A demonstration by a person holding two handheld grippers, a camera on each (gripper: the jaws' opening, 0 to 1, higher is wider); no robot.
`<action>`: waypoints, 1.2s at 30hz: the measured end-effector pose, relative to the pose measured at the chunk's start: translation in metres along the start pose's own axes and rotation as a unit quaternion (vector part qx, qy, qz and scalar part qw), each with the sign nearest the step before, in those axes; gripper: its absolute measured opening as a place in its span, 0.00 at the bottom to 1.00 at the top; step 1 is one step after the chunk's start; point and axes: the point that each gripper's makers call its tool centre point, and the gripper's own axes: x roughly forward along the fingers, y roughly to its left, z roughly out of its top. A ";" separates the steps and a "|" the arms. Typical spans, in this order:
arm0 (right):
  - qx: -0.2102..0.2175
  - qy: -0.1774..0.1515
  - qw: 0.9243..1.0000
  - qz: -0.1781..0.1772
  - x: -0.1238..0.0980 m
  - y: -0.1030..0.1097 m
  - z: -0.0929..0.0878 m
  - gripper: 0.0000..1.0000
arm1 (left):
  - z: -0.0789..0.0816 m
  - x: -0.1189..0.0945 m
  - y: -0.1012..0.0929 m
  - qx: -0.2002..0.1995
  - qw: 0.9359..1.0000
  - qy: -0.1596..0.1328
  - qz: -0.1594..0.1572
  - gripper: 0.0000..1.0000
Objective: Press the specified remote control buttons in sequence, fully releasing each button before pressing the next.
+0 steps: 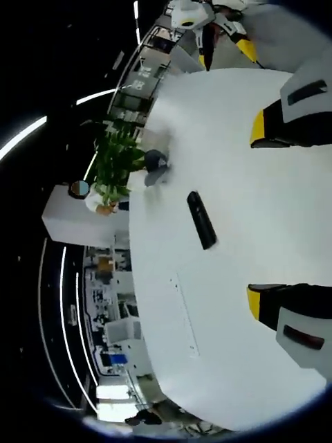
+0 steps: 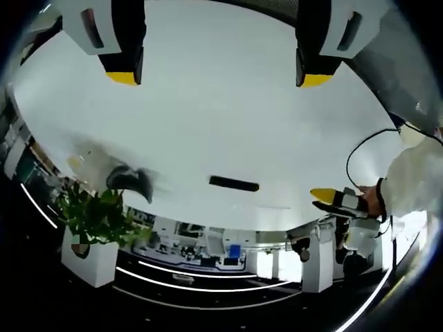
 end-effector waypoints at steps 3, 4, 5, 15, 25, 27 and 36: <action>-0.004 -0.007 1.000 0.000 -0.001 0.001 0.002 0.92 | -0.002 -0.024 -0.003 -0.006 1.000 -0.017 0.017 0.83; -0.004 -0.009 1.000 0.001 -0.001 0.001 0.003 0.93 | -0.002 -0.030 -0.005 -0.008 1.000 -0.021 0.019 0.83; -0.005 -0.011 1.000 0.000 -0.001 0.001 0.004 0.93 | -0.002 -0.038 -0.008 -0.012 0.999 -0.025 0.023 0.84; -0.004 -0.020 1.000 -0.007 -0.002 -0.002 0.007 0.97 | -0.013 -0.087 -0.021 -0.006 0.996 -0.052 0.067 0.86; -0.013 -0.028 0.999 -0.016 -0.004 -0.004 0.010 0.99 | -0.029 -0.118 -0.025 -0.004 0.993 -0.065 0.095 0.85; -0.018 -0.031 0.999 -0.016 -0.006 -0.002 0.011 0.98 | -0.033 -0.125 -0.030 -0.007 0.993 -0.069 0.099 0.85; -0.018 -0.026 0.999 -0.026 -0.006 -0.005 0.008 0.98 | -0.050 -0.134 -0.026 -0.020 0.990 -0.073 0.115 0.85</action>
